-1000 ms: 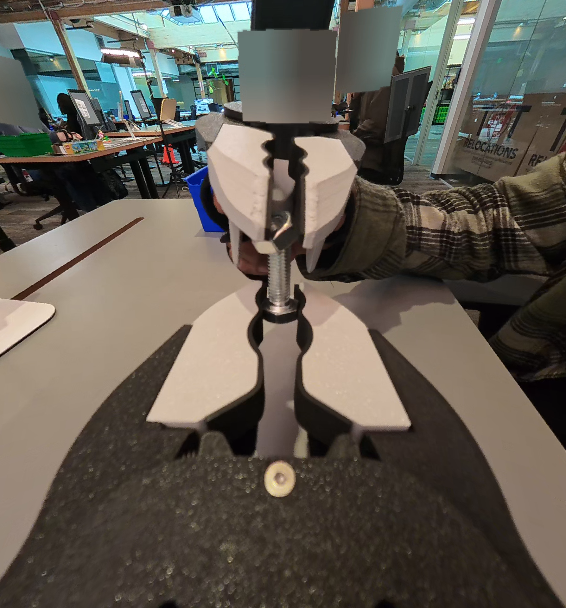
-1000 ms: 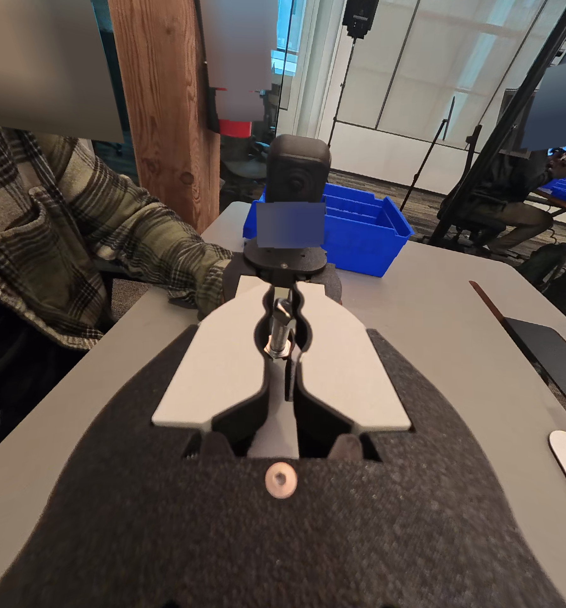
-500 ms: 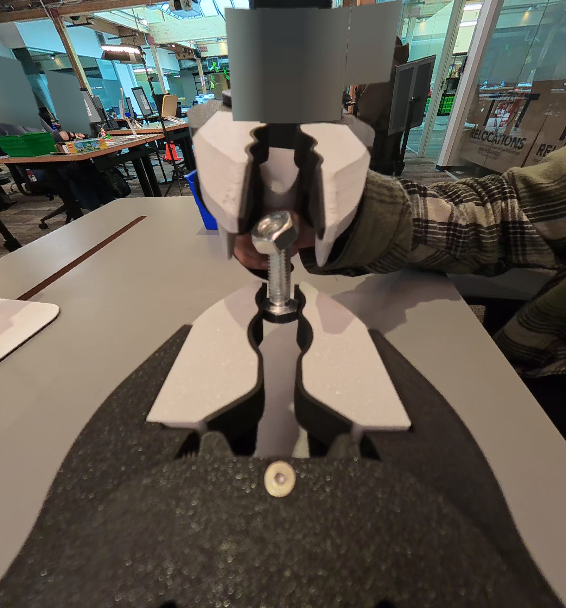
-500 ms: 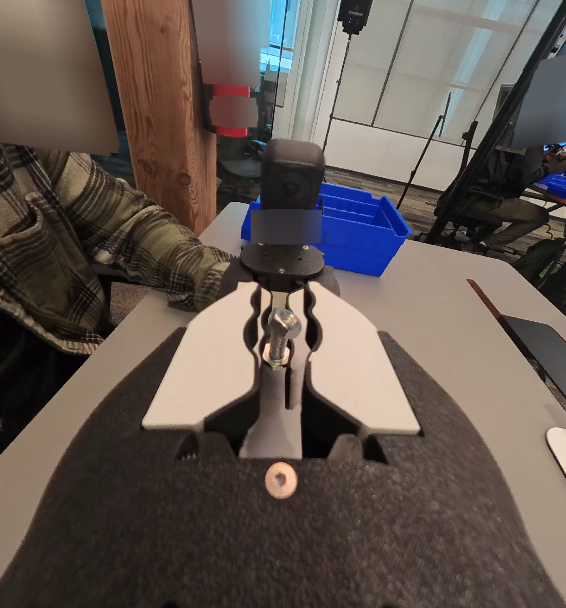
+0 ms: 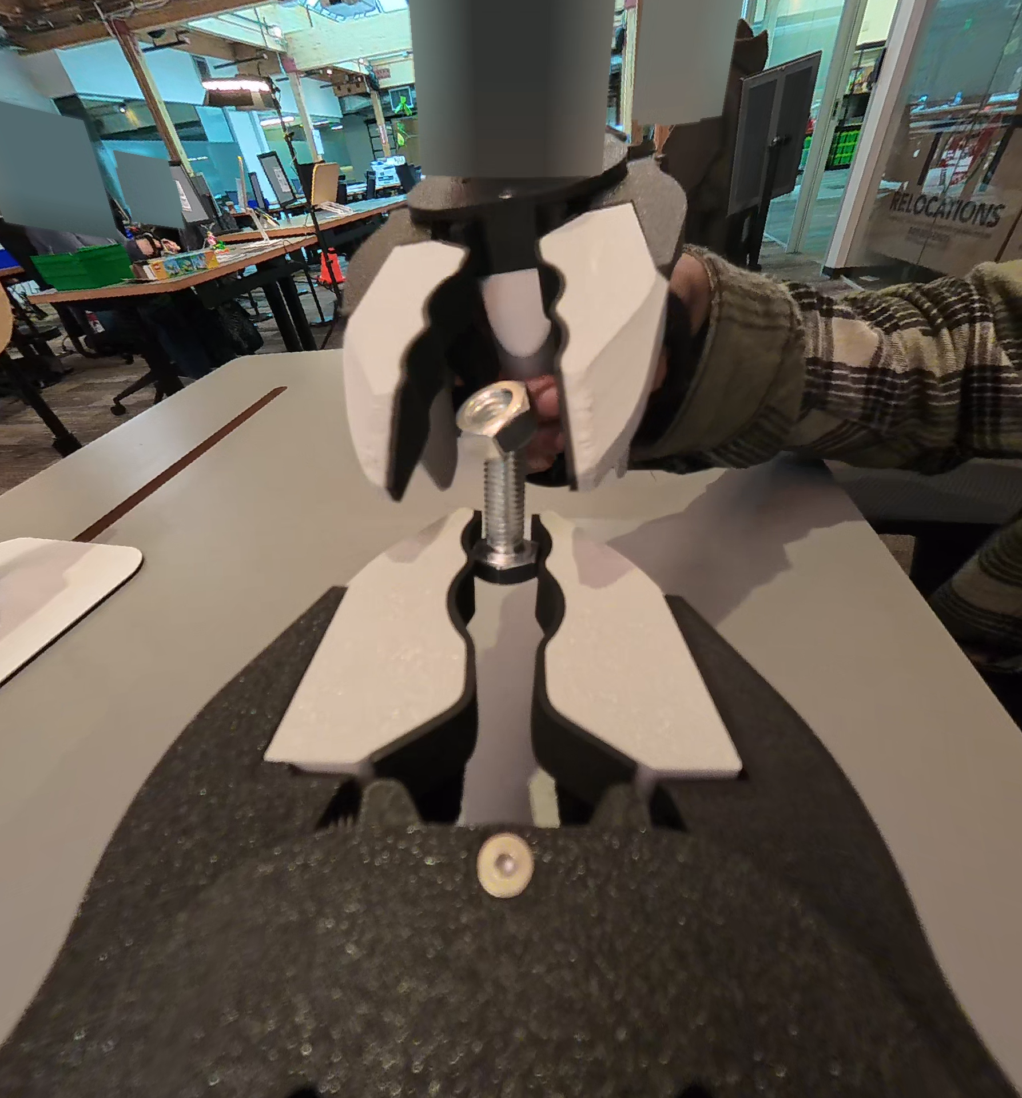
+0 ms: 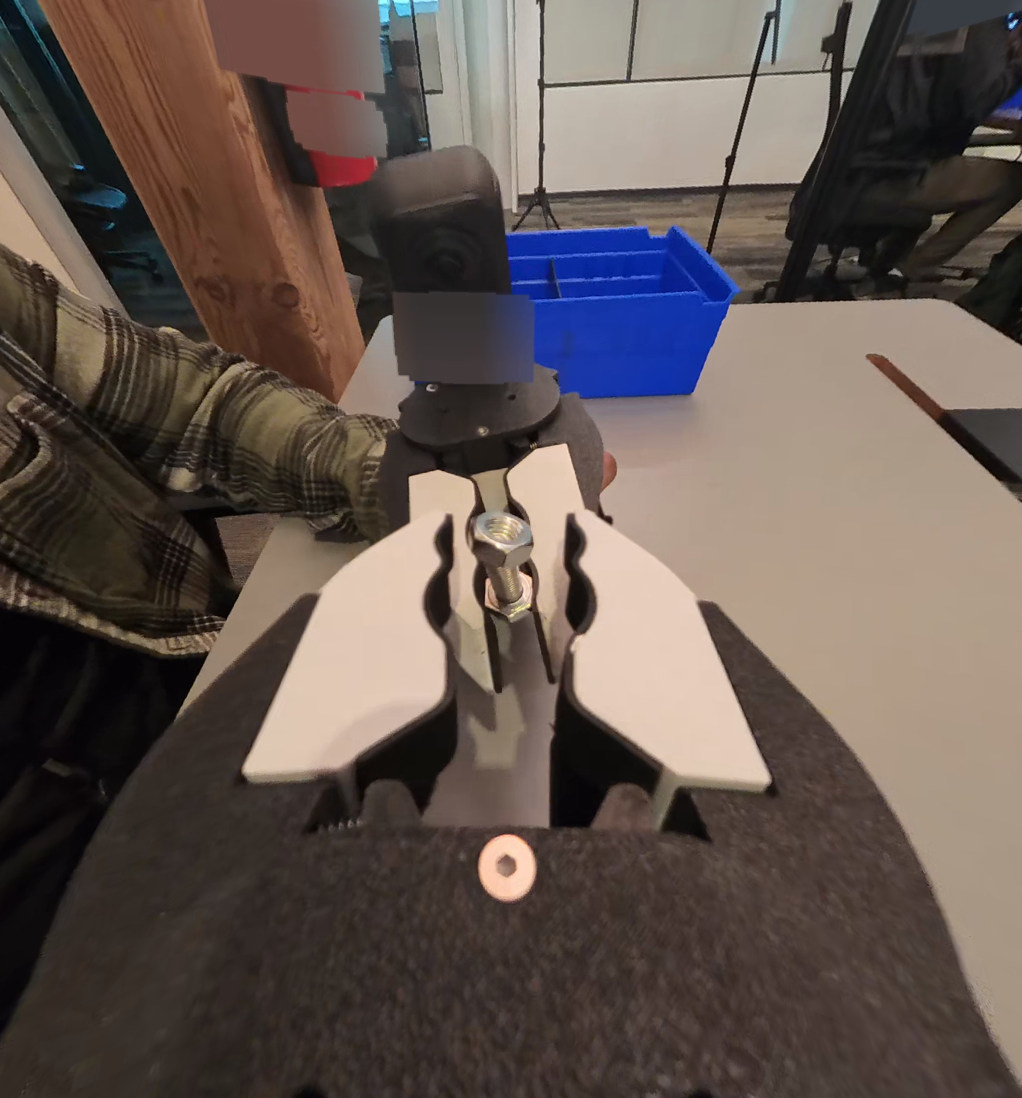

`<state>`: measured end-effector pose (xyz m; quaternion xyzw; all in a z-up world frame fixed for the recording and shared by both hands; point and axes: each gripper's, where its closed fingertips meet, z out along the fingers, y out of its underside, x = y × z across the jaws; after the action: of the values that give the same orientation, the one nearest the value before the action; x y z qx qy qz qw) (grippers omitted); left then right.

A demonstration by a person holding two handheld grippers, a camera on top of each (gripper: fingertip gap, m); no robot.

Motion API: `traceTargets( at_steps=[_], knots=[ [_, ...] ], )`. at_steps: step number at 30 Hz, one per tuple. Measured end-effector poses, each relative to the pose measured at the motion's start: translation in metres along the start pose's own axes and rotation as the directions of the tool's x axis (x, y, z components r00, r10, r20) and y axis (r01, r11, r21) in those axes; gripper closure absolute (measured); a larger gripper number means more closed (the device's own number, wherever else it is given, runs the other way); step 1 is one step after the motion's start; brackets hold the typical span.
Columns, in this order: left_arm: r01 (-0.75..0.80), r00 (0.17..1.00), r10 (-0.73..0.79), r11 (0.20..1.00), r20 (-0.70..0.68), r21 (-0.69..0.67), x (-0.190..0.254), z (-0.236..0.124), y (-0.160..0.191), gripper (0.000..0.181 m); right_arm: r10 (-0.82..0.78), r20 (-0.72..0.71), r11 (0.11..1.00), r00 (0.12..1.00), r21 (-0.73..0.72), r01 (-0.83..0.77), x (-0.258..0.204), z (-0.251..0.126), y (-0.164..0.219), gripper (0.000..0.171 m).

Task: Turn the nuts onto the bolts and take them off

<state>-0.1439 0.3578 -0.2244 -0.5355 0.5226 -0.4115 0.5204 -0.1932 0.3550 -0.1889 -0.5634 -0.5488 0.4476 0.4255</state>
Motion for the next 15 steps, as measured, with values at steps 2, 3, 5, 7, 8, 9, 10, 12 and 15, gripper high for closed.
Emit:
traceTargets(
  at_steps=[2,3,5,7,8,9,10,12,15],
  knots=[
    [0.002,1.000,-0.002,1.000,-0.001,-0.003,0.0001,0.0002,0.0005,0.166,-0.006,0.015,1.000,1.000,0.022,0.006,-0.0021,0.0002,-0.0012,0.147],
    [0.003,1.000,-0.003,1.000,0.001,-0.003,-0.0003,0.0002,0.0007,0.166,-0.009,0.018,0.999,1.000,0.032,0.008,-0.0026,-0.0001,-0.0017,0.152],
    [0.008,1.000,-0.008,1.000,0.001,0.001,-0.0007,-0.0002,0.0001,0.166,-0.029,0.010,0.998,1.000,0.056,0.028,-0.0022,-0.0006,-0.0026,0.152],
    [0.012,1.000,-0.012,1.000,-0.001,0.008,-0.0006,-0.0006,-0.0008,0.166,-0.064,-0.005,0.995,0.998,0.078,0.064,-0.0024,-0.0010,-0.0040,0.152],
    [0.017,1.000,-0.017,1.000,-0.005,0.013,-0.0003,-0.0007,-0.0015,0.166,-0.086,-0.015,0.992,0.996,0.092,0.087,-0.0027,-0.0010,-0.0052,0.152],
    [0.022,1.000,-0.022,1.000,-0.007,0.020,-0.0003,-0.0010,-0.0024,0.166,-0.103,-0.024,0.989,0.994,0.104,0.105,-0.0026,-0.0009,-0.0061,0.152],
    [0.027,1.000,-0.027,0.999,-0.010,0.025,-0.0003,-0.0012,-0.0029,0.166,-0.115,-0.032,0.987,0.993,0.113,0.118,-0.0024,-0.0007,-0.0066,0.152],
    [0.036,0.999,-0.036,0.999,-0.014,0.033,-0.0002,-0.0013,-0.0036,0.166,-0.129,-0.045,0.982,0.991,0.131,0.134,-0.0020,0.0001,-0.0078,0.152],
    [0.042,0.999,-0.041,0.999,-0.021,0.032,0.0001,-0.0009,-0.0025,0.166,-0.146,-0.057,0.982,0.988,0.116,0.152,-0.0020,0.0010,-0.0064,0.152]
  ],
)
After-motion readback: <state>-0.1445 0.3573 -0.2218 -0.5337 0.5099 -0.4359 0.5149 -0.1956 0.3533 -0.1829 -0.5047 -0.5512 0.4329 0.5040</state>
